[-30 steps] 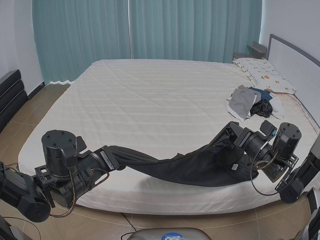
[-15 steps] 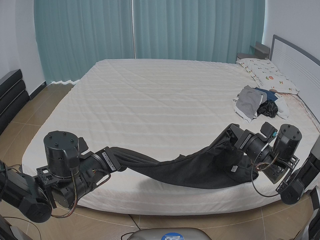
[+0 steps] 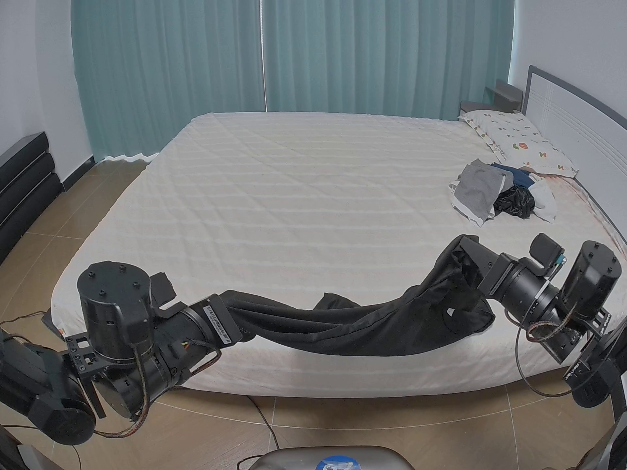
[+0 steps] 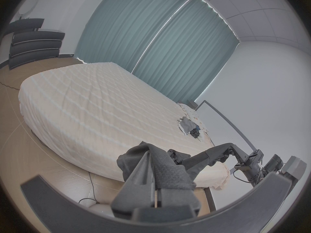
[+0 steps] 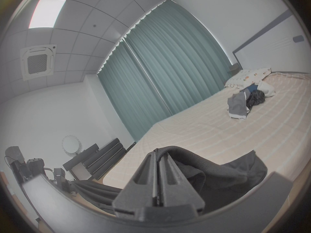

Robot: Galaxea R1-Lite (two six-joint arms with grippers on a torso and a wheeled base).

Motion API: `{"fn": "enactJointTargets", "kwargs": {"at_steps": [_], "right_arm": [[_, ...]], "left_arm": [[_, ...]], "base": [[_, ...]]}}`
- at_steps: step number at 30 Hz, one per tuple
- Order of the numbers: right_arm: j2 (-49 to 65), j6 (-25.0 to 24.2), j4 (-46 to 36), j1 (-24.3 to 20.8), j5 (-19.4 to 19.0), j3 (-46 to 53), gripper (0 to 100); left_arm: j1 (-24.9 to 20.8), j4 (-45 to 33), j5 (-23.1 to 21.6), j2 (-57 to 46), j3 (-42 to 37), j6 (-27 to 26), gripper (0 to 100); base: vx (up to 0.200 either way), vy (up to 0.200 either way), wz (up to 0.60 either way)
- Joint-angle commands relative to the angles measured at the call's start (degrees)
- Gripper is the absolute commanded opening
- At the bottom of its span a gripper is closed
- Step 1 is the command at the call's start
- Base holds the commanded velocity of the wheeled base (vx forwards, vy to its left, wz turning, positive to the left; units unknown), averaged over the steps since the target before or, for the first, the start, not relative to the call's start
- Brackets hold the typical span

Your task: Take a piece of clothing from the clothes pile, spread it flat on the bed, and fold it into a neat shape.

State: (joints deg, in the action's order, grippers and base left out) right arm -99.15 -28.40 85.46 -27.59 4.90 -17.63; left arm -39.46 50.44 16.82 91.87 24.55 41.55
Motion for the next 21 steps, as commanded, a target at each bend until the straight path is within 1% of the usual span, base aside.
{"fn": "enactJointTargets", "kwargs": {"at_steps": [1,3,4,5,6,7,9,10,11,12,14,17,19,20,21], "right_arm": [[8.79,1.51,-0.82,-0.01,-0.51,-0.74,0],[12.49,1.60,-3.10,0.52,-1.38,-3.03,0],[14.33,1.60,-5.21,0.69,-1.65,-4.61,0],[17.14,1.60,-8.99,1.04,-1.74,-7.07,0],[17.85,1.60,-10.13,1.13,-1.74,-7.86,0],[21.19,1.60,-16.37,1.31,-1.82,-11.55,0],[24.88,1.60,-25.78,1.48,-1.74,-18.32,0],[25.58,1.51,-29.12,1.66,-1.65,-20.96,0],[25.67,1.51,-29.82,1.66,-1.65,-21.57,0],[26.28,1.16,-38.79,3.33,-1.65,-29.22,0],[25.58,0.98,-45.47,5.61,-1.56,-35.63,0],[21.71,0.81,-51.79,9.66,-1.65,-44.07,0],[21.19,0.81,-52.06,10.10,-1.56,-44.86,0],[16.44,0.72,-53.73,13.35,-1.30,-51.45,0],[15.21,0.72,-53.90,14.23,-1.30,-52.86,0]], "left_arm": [[0.09,-0.52,0.14,-5.65,1.46,-0.15,0],[0.96,-1.40,0.14,-7.05,3.49,-0.15,0],[1.76,-2.54,0.14,-7.58,4.89,-0.15,0],[3.16,-4.57,0.14,-8.37,7.00,-0.15,0],[3.51,-5.27,0.14,-8.64,7.62,-0.15,0],[4.83,-8.78,0.05,-9.34,11.04,-0.15,0],[6.59,-13.97,0.05,-9.95,16.58,0.38,0],[7.29,-15.82,0.05,-10.04,18.34,0.55,0],[7.38,-16.26,0.05,-10.04,18.78,0.55,0],[8.61,-20.83,0.05,-9.60,22.91,0.73,0],[9.58,-24.17,0.05,-9.08,26.51,1.35,0],[10.81,-29.09,-0.04,-7.05,32.14,4.16,0],[10.90,-29.70,-0.04,-6.79,32.84,4.51,0],[12.65,-35.94,-0.48,-3.80,38.91,7.85,0],[13.09,-37.52,-0.74,-3.01,40.49,8.99,0]], "base": [[0.000,0.000,0.00],[0.000,0.000,0.00],[0.000,0.000,0.00],[0.000,0.000,0.00],[0.000,0.000,0.00],[0.000,0.000,0.00],[0.000,0.000,0.00],[0.000,0.000,0.00],[0.000,0.000,0.00],[0.000,0.000,0.00],[0.000,0.000,0.00],[0.000,0.000,0.00],[0.000,0.000,0.00],[0.000,0.000,0.00],[0.000,0.000,0.00]]}}
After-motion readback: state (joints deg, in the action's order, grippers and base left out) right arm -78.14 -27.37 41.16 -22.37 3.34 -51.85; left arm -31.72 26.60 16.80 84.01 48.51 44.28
